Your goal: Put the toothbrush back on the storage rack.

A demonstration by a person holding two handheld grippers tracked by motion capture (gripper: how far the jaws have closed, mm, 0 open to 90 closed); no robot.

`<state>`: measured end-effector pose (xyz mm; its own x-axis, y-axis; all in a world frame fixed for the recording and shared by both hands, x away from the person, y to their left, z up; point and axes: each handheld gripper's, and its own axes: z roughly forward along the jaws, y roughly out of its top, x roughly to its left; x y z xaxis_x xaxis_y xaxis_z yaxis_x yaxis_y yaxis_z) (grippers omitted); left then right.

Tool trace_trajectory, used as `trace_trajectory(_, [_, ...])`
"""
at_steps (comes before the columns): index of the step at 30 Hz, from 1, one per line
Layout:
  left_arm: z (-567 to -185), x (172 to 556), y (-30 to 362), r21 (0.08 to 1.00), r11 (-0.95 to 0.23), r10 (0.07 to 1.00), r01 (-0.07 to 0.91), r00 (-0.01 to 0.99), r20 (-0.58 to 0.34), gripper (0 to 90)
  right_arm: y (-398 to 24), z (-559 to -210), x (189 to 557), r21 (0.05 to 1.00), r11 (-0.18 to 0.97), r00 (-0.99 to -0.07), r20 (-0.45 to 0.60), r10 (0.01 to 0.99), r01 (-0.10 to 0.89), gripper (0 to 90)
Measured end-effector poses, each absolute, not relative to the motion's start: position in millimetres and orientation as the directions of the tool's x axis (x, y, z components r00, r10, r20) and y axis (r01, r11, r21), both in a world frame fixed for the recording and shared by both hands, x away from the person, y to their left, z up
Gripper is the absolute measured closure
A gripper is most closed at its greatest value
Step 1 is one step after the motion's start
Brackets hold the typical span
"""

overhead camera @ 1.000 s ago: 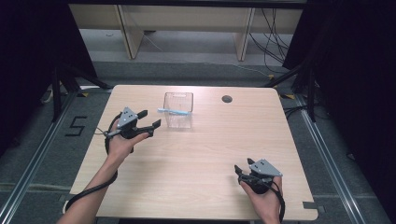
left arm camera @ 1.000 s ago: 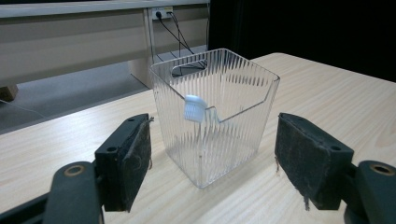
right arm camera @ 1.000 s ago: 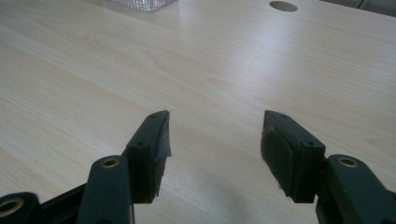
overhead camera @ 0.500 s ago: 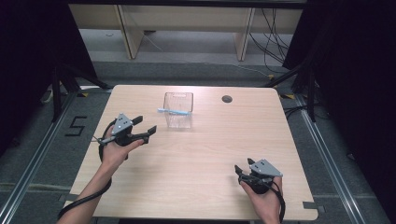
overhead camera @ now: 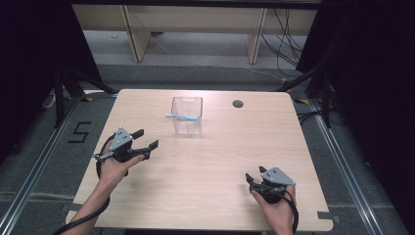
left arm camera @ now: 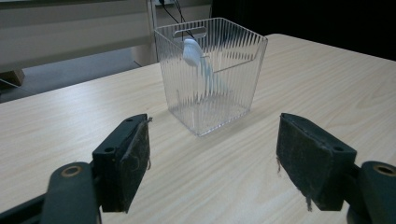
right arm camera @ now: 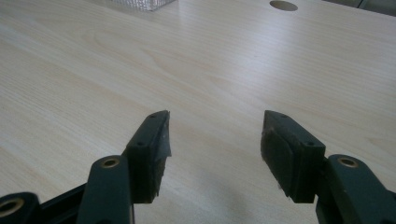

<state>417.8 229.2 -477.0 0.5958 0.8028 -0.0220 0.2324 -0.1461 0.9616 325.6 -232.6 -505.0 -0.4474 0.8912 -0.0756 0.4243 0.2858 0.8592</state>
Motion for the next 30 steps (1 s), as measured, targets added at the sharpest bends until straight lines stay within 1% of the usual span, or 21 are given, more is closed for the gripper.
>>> trace_trajectory(13, [-492,396,240,0.952,-0.166,0.803,0.258,0.596,-0.021,24.8,-233,-505,326,0.859,0.289,-0.448,-0.079,0.890,0.423,43.0])
trace_trajectory(16, [-495,391,245,0.952,-0.159,0.805,0.263,0.592,-0.029,24.7,-233,-505,325,0.857,0.268,-0.444,-0.051,0.895,0.441,43.0])
trace_trajectory(22, [-504,379,252,0.950,-0.151,0.812,0.272,0.583,-0.038,24.7,-233,-506,326,0.860,0.284,-0.446,-0.075,0.892,0.423,43.0])
trace_trajectory(23, [-505,377,252,0.948,-0.151,0.814,0.280,0.580,-0.041,24.7,-232,-505,325,0.856,0.270,-0.447,-0.051,0.893,0.441,43.0])
trace_trajectory(27, [-511,370,253,0.950,-0.138,0.817,0.281,0.574,-0.051,24.7,-233,-505,325,0.860,0.281,-0.444,-0.072,0.893,0.426,43.0])
trace_trajectory(30, [-518,364,256,0.947,-0.137,0.820,0.292,0.570,-0.058,24.7,-231,-506,325,0.858,0.272,-0.451,-0.054,0.891,0.435,43.0])
